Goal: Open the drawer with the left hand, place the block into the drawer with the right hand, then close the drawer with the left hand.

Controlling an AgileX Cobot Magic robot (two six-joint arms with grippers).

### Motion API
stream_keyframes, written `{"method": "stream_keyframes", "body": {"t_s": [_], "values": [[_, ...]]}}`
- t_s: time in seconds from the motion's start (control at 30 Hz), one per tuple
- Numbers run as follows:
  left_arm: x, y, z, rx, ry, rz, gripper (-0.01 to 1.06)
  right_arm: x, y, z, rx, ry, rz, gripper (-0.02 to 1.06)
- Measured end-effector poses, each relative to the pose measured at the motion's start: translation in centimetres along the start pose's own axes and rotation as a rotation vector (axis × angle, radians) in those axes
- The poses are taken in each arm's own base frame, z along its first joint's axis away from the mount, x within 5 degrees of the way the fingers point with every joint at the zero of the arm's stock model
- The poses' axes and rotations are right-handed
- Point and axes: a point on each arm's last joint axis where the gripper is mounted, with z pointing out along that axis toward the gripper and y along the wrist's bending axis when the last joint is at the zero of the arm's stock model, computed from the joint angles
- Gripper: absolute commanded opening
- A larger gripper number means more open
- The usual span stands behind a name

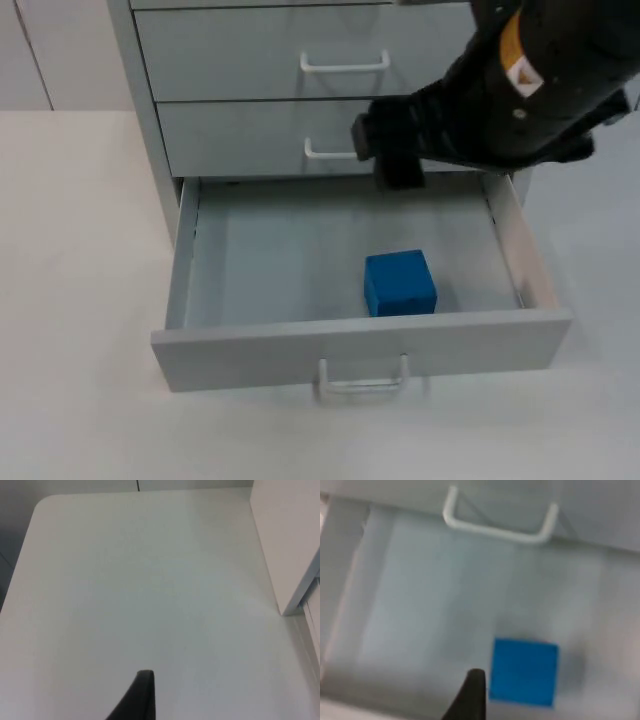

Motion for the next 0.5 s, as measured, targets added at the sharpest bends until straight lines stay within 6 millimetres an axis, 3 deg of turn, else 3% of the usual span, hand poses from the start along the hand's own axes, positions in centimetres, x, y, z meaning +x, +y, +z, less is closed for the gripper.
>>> {"method": "stream_keyframes", "body": {"t_s": [0.27, 0.5], "values": [[0.0, 0.0, 0.0, 0.0, 0.0, 0.0, 1.05, 1.1, -0.8, -2.2, -0.001, 0.122, -0.093, 0.84], [0.0, 0.0, 0.0, 0.0, 0.0, 0.0, 1.05, 4.0, -2.0, -3.1, -0.008, 0.195, -0.151, 0.84]]}}
